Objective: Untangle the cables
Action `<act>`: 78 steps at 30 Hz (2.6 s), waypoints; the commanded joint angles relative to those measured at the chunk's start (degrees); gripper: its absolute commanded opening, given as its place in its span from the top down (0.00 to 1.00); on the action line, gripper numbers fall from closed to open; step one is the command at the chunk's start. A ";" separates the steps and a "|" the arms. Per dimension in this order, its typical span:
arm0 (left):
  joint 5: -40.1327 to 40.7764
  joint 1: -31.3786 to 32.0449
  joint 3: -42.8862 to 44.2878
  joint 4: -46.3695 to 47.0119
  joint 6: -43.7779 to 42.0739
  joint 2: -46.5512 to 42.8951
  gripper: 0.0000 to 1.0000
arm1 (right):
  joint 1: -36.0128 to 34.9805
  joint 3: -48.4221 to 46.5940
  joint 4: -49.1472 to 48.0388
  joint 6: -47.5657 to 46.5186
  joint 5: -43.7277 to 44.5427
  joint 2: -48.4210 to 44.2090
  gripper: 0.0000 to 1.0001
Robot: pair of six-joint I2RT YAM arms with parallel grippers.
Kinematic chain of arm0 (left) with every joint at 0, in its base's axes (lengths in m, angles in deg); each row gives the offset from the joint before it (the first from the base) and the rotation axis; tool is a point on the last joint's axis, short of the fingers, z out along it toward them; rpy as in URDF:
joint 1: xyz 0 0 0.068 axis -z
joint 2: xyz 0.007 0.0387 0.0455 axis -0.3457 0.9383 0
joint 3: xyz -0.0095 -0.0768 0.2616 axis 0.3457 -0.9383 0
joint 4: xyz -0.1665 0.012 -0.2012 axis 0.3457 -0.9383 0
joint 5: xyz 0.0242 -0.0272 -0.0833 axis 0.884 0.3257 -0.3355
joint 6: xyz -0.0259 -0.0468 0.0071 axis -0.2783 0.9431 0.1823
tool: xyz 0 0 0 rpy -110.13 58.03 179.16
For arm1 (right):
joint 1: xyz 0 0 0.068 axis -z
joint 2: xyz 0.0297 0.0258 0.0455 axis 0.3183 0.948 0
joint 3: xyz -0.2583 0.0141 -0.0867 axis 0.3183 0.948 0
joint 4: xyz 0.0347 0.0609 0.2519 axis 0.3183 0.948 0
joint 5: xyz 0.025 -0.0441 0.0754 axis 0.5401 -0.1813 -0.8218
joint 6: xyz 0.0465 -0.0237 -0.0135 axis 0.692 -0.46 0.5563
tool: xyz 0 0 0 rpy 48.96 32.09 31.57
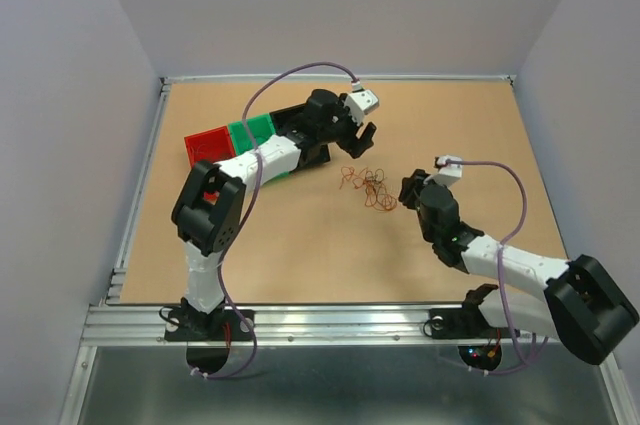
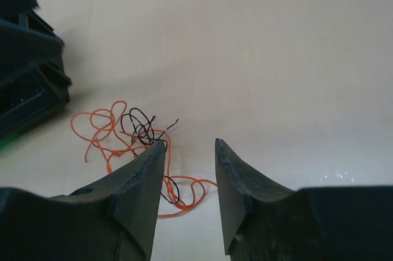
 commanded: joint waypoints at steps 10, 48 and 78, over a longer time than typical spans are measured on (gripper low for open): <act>-10.06 3.50 5.61 -5.67 -10.50 6.93 0.20 | 0.59 11.03 8.32 8.99 6.28 -21.88 0.47; -20.69 8.33 0.08 -10.34 -5.93 -8.52 1.00 | 0.50 16.39 -8.99 -2.43 -14.20 -21.28 0.16; -21.48 0.95 -13.82 7.51 9.81 -30.25 1.00 | 0.50 18.41 -18.13 1.62 -11.11 -15.72 0.57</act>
